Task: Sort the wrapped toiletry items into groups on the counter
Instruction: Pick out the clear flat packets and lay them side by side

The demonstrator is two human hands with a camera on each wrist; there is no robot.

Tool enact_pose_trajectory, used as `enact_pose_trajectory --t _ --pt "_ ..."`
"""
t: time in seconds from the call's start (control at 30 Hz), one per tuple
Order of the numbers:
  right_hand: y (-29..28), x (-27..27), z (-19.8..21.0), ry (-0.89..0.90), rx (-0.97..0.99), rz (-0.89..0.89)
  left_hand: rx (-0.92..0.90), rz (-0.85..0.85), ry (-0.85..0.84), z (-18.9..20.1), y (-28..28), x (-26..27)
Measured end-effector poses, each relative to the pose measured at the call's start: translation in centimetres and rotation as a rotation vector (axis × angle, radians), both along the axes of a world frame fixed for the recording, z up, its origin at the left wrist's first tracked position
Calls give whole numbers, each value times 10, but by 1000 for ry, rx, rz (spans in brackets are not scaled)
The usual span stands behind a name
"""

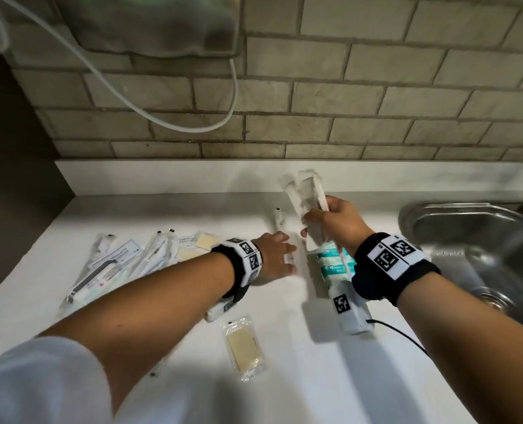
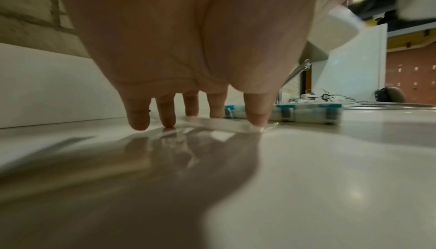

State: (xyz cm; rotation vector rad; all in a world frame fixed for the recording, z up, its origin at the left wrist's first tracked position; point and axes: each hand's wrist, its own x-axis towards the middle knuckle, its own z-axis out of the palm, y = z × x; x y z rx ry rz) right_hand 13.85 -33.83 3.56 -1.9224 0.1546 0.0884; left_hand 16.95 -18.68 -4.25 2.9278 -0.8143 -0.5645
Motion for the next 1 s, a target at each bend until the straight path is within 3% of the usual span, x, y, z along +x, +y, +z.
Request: enact_pose_trajectory --t 0.17,0.33,0.47,0.57,0.67,0.73,1.0 --pt "15 -16 -9 15 -46 63 44 -32 -2 2 61 -38" --pt "37 -37 -21 23 27 135 106 33 -1 16 109 -67" --pt "52 -53 -20 24 8 142 46 66 -55 21 110 -87" --pt "60 -66 -20 27 10 176 -97 29 24 27 89 -117" --pt "60 -77 -20 32 63 189 -9 -29 85 15 83 -128" --pt "59 -81 -24 26 -2 189 44 -7 109 8 92 -126" --pt "50 -86 -31 15 -138 180 -47 132 189 20 134 -113"
